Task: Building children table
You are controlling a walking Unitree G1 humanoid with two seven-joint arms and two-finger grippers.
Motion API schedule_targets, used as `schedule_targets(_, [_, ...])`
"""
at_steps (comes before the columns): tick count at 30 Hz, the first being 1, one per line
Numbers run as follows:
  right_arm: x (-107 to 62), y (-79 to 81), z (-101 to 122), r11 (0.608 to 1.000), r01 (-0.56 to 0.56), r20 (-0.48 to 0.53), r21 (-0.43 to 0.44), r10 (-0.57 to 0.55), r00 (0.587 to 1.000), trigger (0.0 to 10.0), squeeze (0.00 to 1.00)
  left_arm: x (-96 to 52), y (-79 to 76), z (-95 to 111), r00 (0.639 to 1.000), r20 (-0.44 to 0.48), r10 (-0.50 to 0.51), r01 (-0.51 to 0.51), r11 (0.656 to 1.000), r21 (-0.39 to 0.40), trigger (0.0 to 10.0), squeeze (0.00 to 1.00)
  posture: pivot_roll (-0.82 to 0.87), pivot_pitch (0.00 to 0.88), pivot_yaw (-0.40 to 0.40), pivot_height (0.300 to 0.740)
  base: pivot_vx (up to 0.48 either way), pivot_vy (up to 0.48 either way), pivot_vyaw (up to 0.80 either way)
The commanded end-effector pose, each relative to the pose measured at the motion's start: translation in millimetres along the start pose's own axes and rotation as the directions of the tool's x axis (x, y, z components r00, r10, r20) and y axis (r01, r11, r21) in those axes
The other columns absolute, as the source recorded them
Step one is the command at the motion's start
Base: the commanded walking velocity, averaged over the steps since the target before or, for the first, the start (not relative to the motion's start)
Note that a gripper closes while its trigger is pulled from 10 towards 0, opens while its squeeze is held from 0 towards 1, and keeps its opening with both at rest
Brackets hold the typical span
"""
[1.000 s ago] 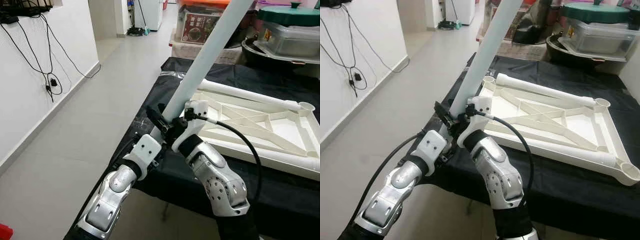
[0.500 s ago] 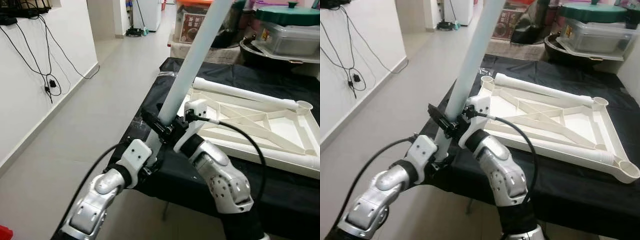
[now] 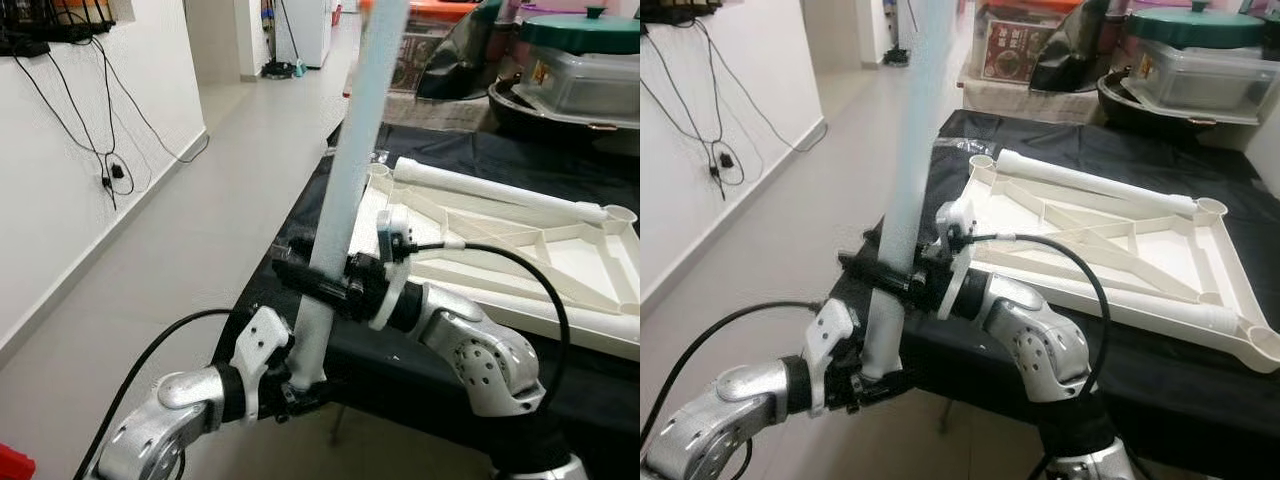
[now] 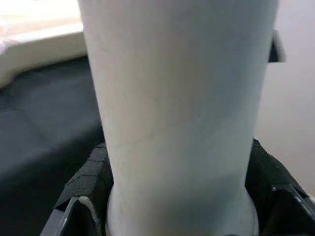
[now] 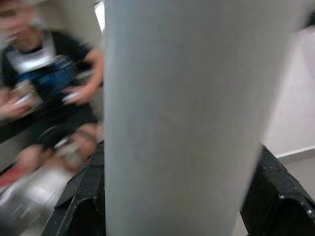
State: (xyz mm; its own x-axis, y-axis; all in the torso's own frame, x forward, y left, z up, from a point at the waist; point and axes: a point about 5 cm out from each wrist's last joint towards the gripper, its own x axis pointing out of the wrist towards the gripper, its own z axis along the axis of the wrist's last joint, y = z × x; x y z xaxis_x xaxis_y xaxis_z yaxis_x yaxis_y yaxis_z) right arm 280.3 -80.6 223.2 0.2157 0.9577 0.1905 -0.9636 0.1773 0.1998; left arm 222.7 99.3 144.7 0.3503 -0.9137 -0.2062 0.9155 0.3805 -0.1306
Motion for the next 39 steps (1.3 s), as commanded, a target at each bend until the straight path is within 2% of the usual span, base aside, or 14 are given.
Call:
schedule_targets(1, [2.6,7.0,-4,0.997,-0.067,-0.021,0.033,0.068,0.997,10.0,0.00,2.8,-14.4,1,0.995,-0.002,-0.103,0.103,0.995,-0.015,10.0,0.00,0.12,0.085,-0.004,0.740,0.000,0.000,0.00])
schedule_targets(7, [-1.2,15.1,-6,0.981,-0.170,-0.053,0.094,0.176,0.983,10.0,0.00,-0.3,-19.8,1,0.992,0.007,-0.128,0.128,0.989,-0.068,10.0,0.00,0.12,0.081,-0.006,0.740,0.000,0.000,0.00])
schedule_targets(13, [-3.8,20.1,-9,0.972,-0.210,-0.079,0.110,0.219,0.973,10.0,0.00,-3.5,-26.9,-2,0.989,-0.007,-0.149,0.148,0.985,-0.086,10.0,0.00,0.12,0.078,-0.008,0.740,0.000,0.000,0.00])
schedule_targets(31, [-4.7,27.8,-9,0.957,-0.256,-0.096,0.134,0.270,0.958,10.0,0.00,-5.2,-35.2,-5,0.985,-0.013,-0.173,0.170,0.977,-0.128,10.0,0.00,0.11,0.074,-0.010,0.740,0.000,0.000,0.00])
schedule_targets(32, [-5.0,28.5,-9,0.956,-0.260,-0.097,0.136,0.274,0.957,1.4,0.00,-5.1,-35.7,-6,0.985,-0.013,-0.174,0.171,0.977,-0.129,10.0,0.00,0.11,0.074,-0.010,0.740,0.000,0.000,0.00])
schedule_targets(33, [-5.4,29.3,-10,0.954,-0.263,-0.097,0.142,0.278,0.956,0.0,0.00,-5.0,-36.3,-6,0.984,-0.013,-0.177,0.174,0.976,-0.134,10.0,0.00,0.11,0.074,-0.010,0.740,0.000,0.000,0.00])
schedule_targets(39, [-6.7,31.6,-10,0.951,-0.272,-0.099,0.149,0.288,0.952,0.0,0.00,-5.8,-37.5,-6,0.983,-0.013,-0.184,0.180,0.972,-0.151,10.0,0.00,0.10,0.081,-0.008,0.740,0.000,0.000,0.00])
